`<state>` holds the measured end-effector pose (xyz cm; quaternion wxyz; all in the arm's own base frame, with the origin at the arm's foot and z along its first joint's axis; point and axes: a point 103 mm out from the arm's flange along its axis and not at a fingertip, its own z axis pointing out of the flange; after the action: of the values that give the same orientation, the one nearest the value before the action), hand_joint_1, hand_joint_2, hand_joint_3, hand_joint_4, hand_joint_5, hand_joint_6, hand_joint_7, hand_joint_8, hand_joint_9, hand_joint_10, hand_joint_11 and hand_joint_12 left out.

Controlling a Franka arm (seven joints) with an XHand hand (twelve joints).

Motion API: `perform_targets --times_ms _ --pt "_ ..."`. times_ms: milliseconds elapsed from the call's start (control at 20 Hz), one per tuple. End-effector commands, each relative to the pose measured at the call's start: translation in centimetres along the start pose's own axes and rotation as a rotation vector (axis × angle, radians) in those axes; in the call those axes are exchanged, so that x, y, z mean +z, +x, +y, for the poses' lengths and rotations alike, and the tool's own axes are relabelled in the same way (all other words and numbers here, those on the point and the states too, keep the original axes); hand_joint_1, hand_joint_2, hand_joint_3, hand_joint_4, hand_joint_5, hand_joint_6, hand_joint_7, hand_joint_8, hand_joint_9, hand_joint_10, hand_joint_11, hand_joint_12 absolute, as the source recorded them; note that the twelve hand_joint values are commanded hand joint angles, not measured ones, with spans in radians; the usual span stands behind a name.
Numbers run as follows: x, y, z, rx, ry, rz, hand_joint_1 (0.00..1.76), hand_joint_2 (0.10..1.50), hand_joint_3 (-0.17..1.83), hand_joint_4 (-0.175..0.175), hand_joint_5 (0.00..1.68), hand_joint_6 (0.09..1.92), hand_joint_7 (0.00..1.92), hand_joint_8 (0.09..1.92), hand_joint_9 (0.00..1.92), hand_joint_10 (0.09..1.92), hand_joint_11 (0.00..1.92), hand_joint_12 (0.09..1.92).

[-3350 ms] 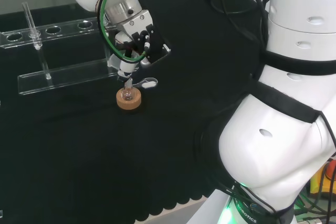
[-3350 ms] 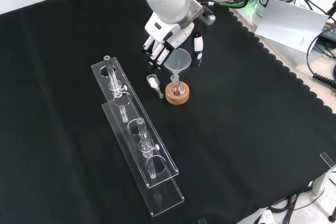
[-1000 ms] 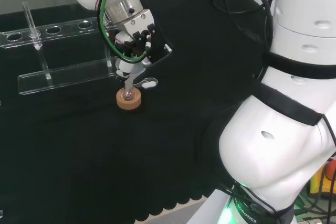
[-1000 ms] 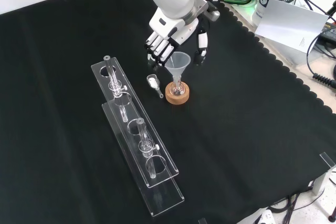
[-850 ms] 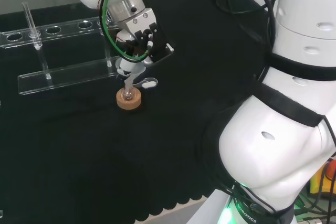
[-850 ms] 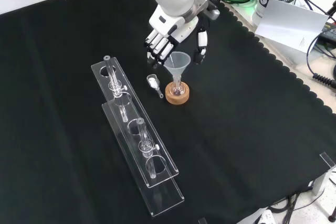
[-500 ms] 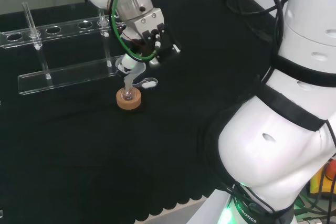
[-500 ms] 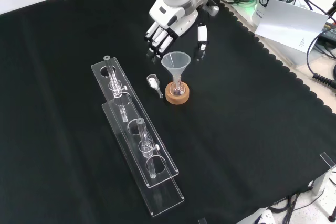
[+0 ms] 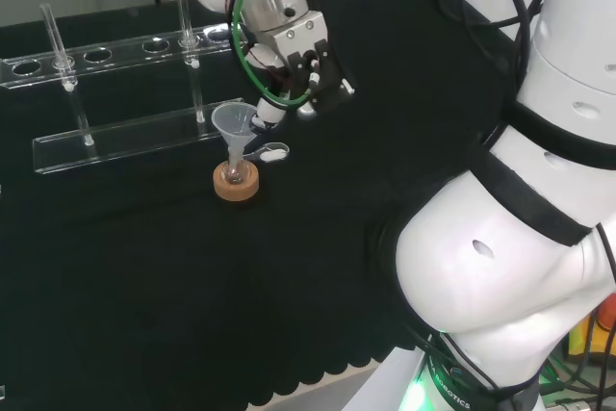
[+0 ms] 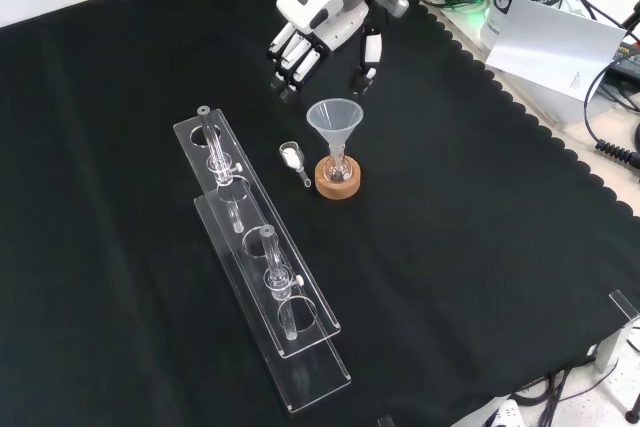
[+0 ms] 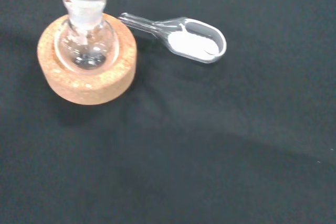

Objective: Place the funnel on the round-bottom flask.

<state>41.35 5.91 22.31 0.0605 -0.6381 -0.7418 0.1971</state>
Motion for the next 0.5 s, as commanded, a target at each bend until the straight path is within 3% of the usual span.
perform_targets --times_ms 50,150,250,350,500 --pt "0.7 -2.4 -0.9 0.014 0.006 -0.016 0.86 0.68 0.52 -0.069 0.43 0.09 0.04 0.73 0.41 0.72 0.14 1.43" --pt "1.2 -2.5 -0.8 0.027 0.018 -0.015 0.89 0.68 0.55 -0.051 0.55 0.12 0.04 0.72 0.41 0.71 0.14 1.43" --pt "1.9 -2.5 -0.7 0.031 0.031 -0.006 0.91 0.67 0.60 -0.032 0.65 0.29 0.05 0.71 0.42 0.70 0.14 1.42" --pt "2.6 -2.5 -0.5 0.030 0.039 0.008 0.92 0.66 0.62 -0.018 0.68 0.51 0.06 0.71 0.42 0.70 0.14 1.42" --pt "3.5 -2.6 -0.3 0.033 0.055 0.013 0.91 0.67 0.64 -0.015 0.67 0.66 0.07 0.71 0.43 0.70 0.14 1.43"
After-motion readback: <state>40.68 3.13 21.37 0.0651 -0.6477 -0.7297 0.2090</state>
